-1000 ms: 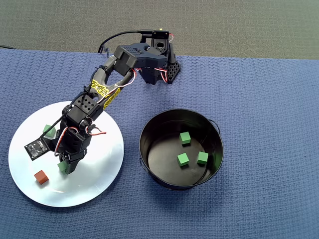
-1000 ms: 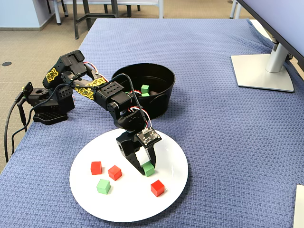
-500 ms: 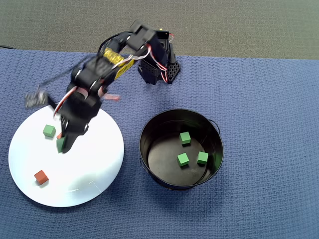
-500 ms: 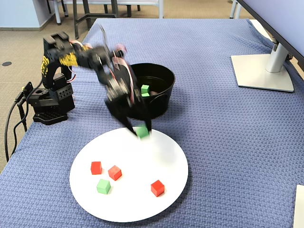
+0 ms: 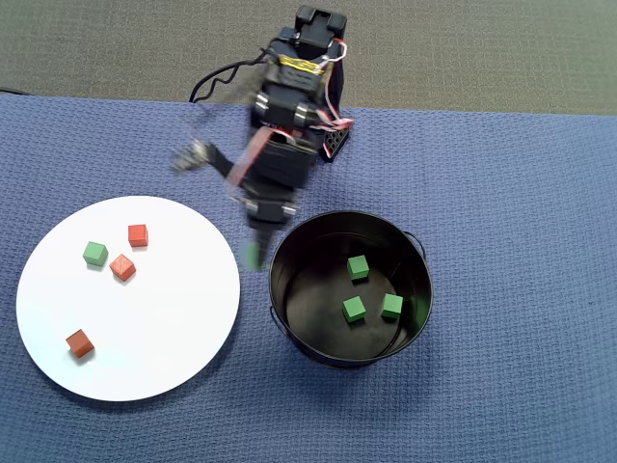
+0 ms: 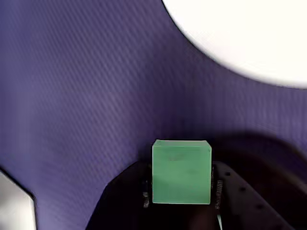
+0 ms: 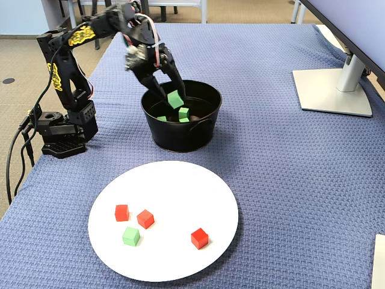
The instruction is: Pick up the green cubes from the white plate and place them in the black recipient
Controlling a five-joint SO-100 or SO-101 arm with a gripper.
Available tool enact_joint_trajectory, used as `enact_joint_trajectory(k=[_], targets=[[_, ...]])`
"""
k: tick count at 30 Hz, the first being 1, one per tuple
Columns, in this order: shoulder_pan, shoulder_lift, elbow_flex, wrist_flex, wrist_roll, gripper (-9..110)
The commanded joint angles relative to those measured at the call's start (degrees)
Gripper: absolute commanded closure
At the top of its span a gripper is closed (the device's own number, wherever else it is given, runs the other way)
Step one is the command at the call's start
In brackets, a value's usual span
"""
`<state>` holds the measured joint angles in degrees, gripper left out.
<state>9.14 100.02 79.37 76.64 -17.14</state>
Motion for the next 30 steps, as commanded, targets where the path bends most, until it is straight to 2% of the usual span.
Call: enact_joint_trajectory(k=[1,3,4,6,7,12,17,22,26,30], targets=[[-12.0,5.3,6.7,-3.2,6.7,101],[-16.2,6.0,9.3,-4.1,8.8,101],[-18.0,6.1,10.1,-4.1,9.0,96],[-20.6,6.2,10.7,-4.1,7.5,68],[-21.0,6.1,10.1,-3.8,6.9,65],[-16.3,7.8,5.2,-4.6,4.1,66],[-2.9,7.9,-1.0,-4.6,-6.2,70],[13.6,6.3,-1.1,-10.8,-10.1,74],[22.4,2.5,1.5,-15.8,-15.2,82],[27.8,-3.6,1.0,-18.9,-26.3,79]])
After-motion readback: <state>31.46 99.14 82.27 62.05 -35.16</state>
